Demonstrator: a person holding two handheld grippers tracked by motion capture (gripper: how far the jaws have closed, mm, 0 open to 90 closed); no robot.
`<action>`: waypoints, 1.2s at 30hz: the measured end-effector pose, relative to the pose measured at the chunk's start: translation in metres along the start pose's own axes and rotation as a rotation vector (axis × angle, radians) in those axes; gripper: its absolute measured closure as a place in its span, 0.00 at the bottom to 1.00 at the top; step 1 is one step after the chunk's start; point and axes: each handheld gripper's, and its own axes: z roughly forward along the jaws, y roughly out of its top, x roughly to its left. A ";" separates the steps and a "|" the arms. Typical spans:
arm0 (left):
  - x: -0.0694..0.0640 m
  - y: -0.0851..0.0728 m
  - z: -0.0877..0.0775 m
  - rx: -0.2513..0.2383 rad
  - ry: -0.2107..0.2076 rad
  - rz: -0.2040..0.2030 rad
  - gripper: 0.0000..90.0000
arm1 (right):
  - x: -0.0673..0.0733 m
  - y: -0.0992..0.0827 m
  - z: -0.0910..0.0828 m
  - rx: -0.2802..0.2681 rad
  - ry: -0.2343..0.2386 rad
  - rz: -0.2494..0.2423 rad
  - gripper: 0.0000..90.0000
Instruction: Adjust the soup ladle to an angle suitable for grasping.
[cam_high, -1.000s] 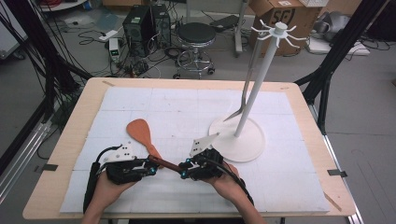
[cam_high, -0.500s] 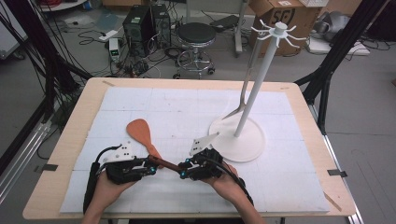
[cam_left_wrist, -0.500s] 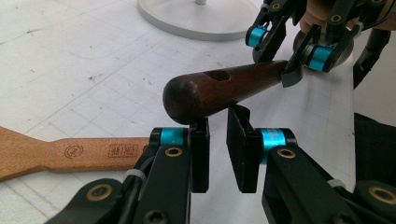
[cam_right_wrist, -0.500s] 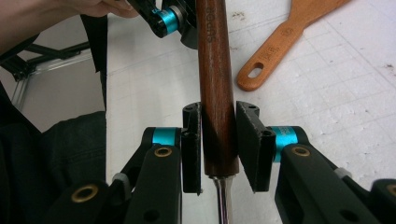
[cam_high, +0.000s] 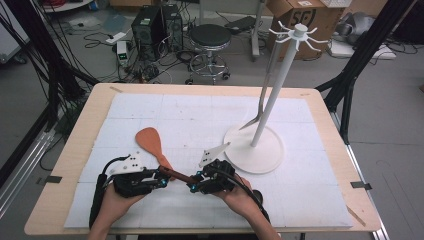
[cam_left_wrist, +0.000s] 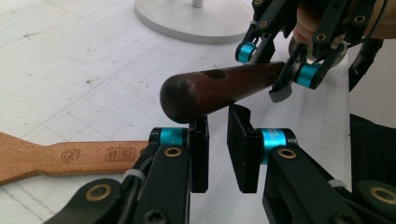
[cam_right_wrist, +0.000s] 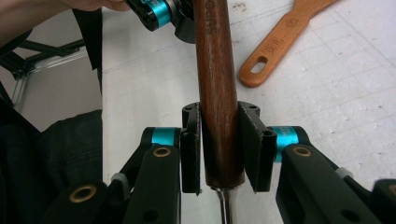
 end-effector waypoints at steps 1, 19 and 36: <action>0.000 0.000 0.000 0.002 -0.001 0.002 0.87 | 0.000 0.000 0.000 0.003 -0.001 -0.002 0.79; 0.000 0.000 0.000 -0.012 -0.008 -0.009 0.82 | -0.011 -0.003 -0.012 -0.041 0.030 0.072 0.81; 0.002 0.000 -0.001 -0.012 0.014 -0.018 0.71 | -0.027 -0.005 -0.070 -0.228 0.037 0.177 0.82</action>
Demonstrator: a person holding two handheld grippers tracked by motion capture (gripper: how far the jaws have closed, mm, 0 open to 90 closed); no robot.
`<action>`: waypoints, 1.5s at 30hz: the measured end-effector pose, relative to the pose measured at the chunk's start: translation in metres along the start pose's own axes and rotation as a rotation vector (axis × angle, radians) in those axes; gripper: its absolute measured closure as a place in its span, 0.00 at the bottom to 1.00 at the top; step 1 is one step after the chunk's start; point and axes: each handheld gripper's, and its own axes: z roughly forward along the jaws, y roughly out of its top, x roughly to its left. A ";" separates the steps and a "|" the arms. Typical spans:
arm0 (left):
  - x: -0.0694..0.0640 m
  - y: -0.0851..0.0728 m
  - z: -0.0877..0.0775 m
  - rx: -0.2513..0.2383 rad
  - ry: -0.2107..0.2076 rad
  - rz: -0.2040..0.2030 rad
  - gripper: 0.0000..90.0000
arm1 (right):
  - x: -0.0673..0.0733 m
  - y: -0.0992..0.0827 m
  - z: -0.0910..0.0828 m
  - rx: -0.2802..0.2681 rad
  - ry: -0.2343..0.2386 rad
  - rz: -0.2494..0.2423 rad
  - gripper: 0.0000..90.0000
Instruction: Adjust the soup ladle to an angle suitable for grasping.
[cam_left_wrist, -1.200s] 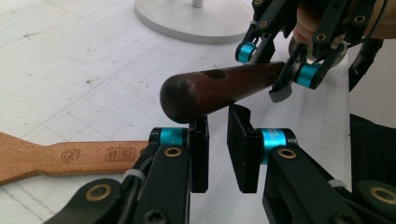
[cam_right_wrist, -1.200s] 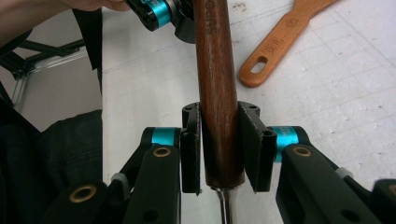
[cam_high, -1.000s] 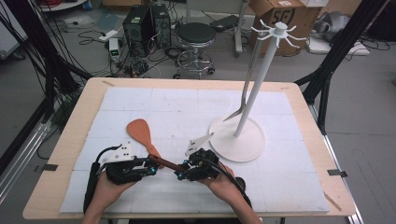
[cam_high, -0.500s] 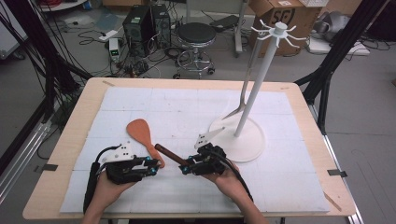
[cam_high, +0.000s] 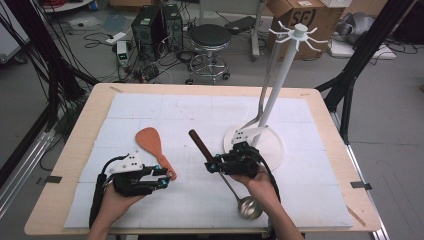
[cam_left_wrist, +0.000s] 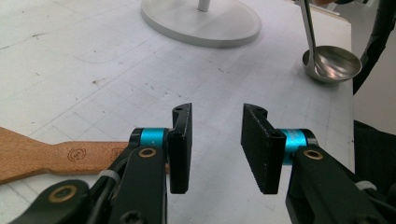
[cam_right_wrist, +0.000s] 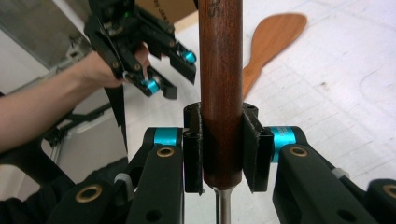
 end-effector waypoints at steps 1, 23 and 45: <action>0.000 0.000 0.000 0.000 0.002 -0.002 0.71 | -0.001 0.001 -0.002 -0.014 0.003 -0.002 0.82; 0.001 0.000 0.000 0.002 0.007 -0.004 0.67 | -0.007 0.006 -0.054 -0.247 -0.022 0.039 0.80; 0.000 0.000 0.000 0.006 0.013 -0.005 0.63 | -0.010 0.007 -0.075 -0.342 -0.115 0.065 0.77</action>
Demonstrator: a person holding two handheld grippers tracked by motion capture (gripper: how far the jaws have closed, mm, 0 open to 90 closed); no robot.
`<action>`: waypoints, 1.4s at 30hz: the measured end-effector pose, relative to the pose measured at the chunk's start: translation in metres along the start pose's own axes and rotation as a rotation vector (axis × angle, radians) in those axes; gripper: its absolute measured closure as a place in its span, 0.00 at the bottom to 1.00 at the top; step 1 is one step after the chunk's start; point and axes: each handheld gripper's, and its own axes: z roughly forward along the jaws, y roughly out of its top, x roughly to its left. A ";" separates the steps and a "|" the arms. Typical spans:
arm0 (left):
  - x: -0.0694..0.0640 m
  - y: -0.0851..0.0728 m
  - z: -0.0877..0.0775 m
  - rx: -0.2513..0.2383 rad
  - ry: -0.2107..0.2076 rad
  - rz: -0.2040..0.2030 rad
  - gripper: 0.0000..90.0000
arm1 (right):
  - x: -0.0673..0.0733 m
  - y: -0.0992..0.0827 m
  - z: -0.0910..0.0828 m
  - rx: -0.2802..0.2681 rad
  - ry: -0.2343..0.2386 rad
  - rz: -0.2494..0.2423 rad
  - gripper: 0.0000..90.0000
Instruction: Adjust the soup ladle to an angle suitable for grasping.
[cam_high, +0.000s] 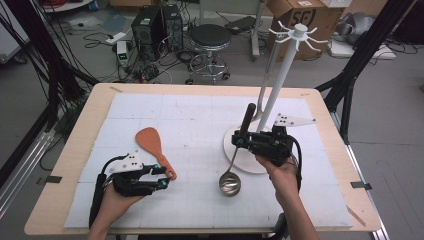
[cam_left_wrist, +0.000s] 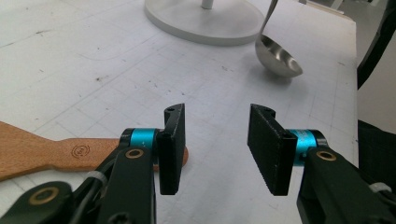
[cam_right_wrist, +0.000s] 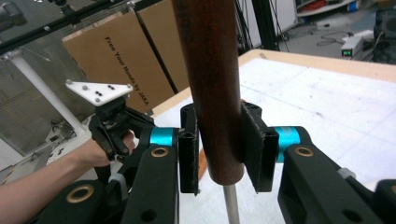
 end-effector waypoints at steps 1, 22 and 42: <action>0.000 0.000 0.000 0.001 0.000 0.000 0.63 | -0.001 -0.001 0.000 0.007 -0.003 0.004 0.77; 0.000 0.000 -0.001 -0.001 0.004 -0.002 0.59 | 0.007 0.012 -0.012 -0.034 -0.031 -0.049 0.78; 0.005 -0.005 -0.004 0.002 0.030 -0.014 0.52 | 0.012 0.042 -0.031 -0.064 -0.041 -0.084 0.79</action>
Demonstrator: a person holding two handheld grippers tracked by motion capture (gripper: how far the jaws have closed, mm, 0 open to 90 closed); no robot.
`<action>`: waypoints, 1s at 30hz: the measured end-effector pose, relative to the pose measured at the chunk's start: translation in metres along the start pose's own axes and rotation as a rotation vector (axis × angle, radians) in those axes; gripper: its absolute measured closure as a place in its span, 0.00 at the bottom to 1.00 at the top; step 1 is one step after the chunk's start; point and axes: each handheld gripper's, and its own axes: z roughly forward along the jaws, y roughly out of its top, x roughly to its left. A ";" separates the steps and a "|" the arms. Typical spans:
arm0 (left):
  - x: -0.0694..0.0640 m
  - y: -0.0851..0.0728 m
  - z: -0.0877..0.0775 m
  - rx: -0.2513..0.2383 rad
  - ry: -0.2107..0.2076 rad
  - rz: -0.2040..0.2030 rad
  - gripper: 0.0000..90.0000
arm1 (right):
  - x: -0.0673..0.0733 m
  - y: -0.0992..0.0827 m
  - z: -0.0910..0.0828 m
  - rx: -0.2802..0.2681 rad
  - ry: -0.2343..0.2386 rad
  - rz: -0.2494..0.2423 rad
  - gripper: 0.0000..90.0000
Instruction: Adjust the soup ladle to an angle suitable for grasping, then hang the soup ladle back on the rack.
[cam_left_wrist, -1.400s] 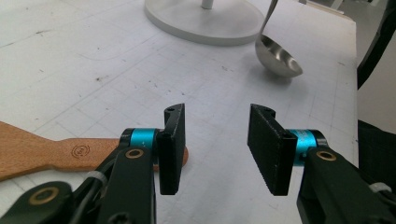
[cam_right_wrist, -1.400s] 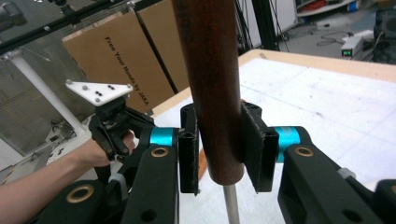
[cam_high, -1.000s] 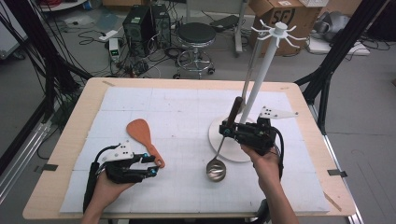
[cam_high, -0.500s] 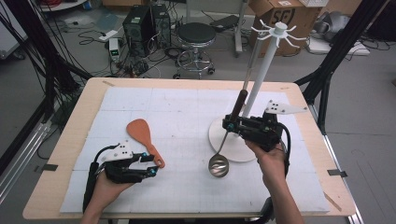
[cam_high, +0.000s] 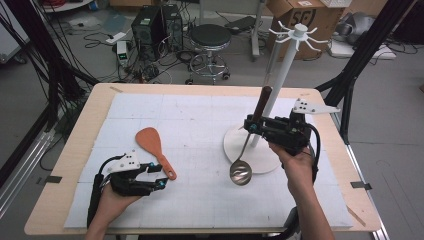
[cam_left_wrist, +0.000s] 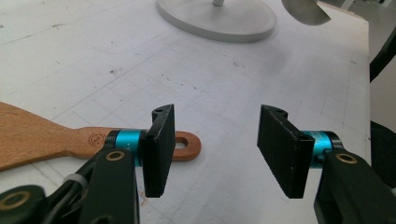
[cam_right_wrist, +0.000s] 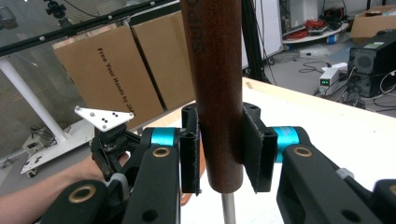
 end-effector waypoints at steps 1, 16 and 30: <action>0.000 0.000 0.000 -0.001 -0.001 -0.001 0.52 | 0.000 0.002 -0.001 -0.002 -0.003 -0.004 0.79; 0.001 -0.001 -0.002 -0.004 0.008 -0.006 0.49 | 0.005 0.027 -0.022 -0.044 -0.021 -0.032 0.80; 0.002 0.000 -0.003 -0.016 0.024 -0.016 0.39 | 0.007 0.054 -0.033 -0.060 -0.053 -0.065 0.81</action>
